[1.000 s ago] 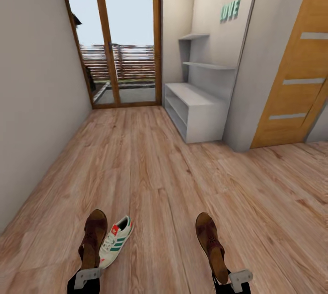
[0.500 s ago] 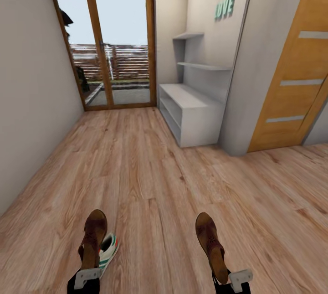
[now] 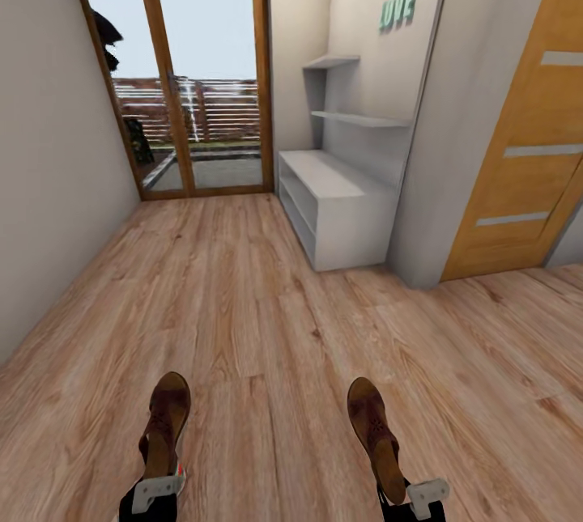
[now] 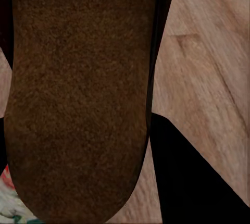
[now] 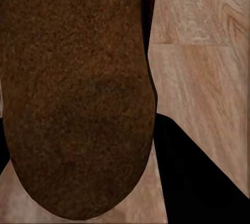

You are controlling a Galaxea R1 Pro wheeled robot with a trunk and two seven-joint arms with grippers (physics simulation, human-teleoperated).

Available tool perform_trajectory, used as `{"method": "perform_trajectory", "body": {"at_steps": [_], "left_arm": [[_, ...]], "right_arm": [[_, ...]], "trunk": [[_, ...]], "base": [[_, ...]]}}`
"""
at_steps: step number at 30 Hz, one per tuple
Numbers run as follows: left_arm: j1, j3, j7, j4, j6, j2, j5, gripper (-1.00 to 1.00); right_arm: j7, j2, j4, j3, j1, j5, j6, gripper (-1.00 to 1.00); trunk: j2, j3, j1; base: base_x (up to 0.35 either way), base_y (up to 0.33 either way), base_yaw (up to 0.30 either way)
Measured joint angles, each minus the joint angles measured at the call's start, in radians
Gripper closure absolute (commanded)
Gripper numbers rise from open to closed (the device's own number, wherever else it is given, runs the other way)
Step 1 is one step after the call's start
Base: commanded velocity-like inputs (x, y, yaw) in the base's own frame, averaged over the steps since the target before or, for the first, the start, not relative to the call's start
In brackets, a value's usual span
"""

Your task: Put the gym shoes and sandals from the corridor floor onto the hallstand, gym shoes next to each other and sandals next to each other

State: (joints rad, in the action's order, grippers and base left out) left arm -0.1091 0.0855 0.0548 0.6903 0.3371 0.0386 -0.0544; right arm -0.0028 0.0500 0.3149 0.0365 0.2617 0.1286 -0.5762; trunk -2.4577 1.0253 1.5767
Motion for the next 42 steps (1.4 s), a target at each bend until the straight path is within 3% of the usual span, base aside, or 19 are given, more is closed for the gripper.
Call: {"method": "perform_trajectory", "body": {"at_steps": [42], "left_arm": [[0.0, 0.0, 0.0, 0.0, 0.0, 0.0, 0.0, 1.0]], "right_arm": [[0.0, 0.0, 0.0, 0.0, 0.0, 0.0, 0.0, 1.0]], "trunk": [[0.0, 0.0, 0.0]], "base": [[0.318, -0.136, 0.001]]}}
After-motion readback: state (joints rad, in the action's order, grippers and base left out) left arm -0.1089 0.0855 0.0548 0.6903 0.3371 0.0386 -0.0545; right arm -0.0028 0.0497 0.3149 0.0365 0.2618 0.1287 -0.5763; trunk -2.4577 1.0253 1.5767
